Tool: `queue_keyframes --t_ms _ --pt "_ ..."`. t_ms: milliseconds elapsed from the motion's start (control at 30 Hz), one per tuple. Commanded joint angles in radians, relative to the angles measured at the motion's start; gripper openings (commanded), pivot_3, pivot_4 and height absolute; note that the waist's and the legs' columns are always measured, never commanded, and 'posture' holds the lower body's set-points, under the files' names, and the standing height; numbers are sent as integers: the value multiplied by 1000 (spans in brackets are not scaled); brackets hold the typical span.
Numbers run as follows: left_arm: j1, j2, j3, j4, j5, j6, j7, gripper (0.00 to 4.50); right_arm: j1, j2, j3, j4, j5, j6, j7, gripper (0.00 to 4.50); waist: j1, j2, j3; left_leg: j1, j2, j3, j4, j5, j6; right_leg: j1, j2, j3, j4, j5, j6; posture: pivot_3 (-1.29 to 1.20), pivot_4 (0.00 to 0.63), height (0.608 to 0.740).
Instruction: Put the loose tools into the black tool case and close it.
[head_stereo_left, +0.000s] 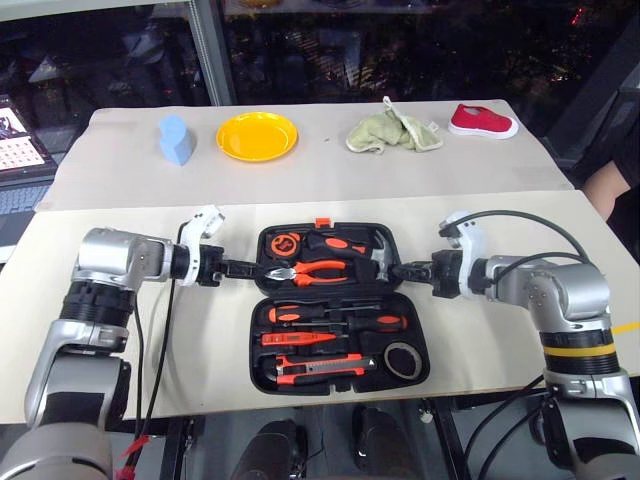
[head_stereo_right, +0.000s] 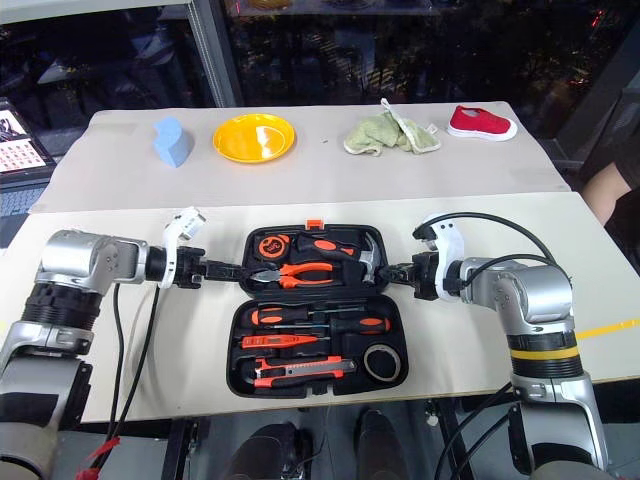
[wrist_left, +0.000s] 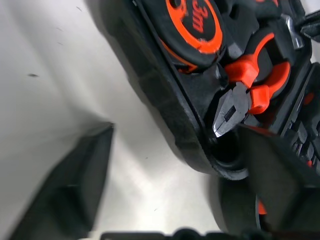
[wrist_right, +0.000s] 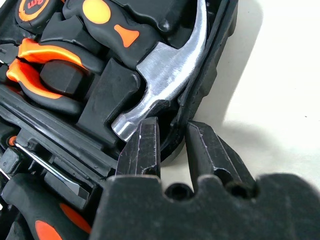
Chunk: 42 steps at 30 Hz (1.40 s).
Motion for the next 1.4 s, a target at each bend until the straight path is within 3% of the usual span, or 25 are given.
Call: queue_keyframes --t_ms 33,133,267,433,667,800,867,1133,1400 --pt "-13 -5 -2 5 12 4 13 2296 -32 11 -10 -18 13 -24 17 17 -3 0 0 0 0 0 0 0 0 0 0 0 0 0 0 0 150 740" --pt "-20 -12 7 9 2 17 11 1137 -35 17 -13 -18 15 -24 16 0 -2 0 0 1 0 0 0 0 0 0 0 0 0 0 0 0 150 740" --pt "-20 -20 11 -7 -8 31 13 29 -31 19 -9 -29 18 -23 19 0 -1 0 0 6 0 0 0 0 0 6 0 1 -1 0 0 0 150 740" --pt "5 -33 35 -59 -47 55 8 12 -32 30 -31 -50 36 -22 20 0 -3 0 0 13 1 0 0 -1 2 11 -4 1 -1 -1 0 0 150 740" --pt "50 -77 108 -172 -65 -27 28 12 -41 56 -78 -138 59 -91 28 0 -1 0 0 7 0 0 -1 0 -1 6 -5 0 0 -1 0 0 150 740" --pt "28 -184 187 -235 -38 -175 156 12 -69 90 -127 -154 10 -188 -43 0 11 0 0 2 -1 -1 0 1 -1 1 -6 -2 -1 0 -1 0 150 740" --pt "46 -202 166 -268 2 -273 176 12 -56 80 -114 -162 -16 -232 -34 0 21 0 0 -1 -2 -1 0 1 -1 -1 -7 -2 0 0 0 0 150 740" --pt "157 -276 171 -424 16 -442 222 12 86 57 -31 -224 -154 -451 -19 0 20 0 0 -5 -2 -1 -2 1 -1 -5 -1 -4 -1 0 0 0 150 740" --pt "278 -325 147 -467 185 -739 369 12 281 38 24 -236 -411 -892 -70 0 22 0 0 -5 -2 0 0 1 -2 -4 -1 -2 -3 0 0 0 150 740"
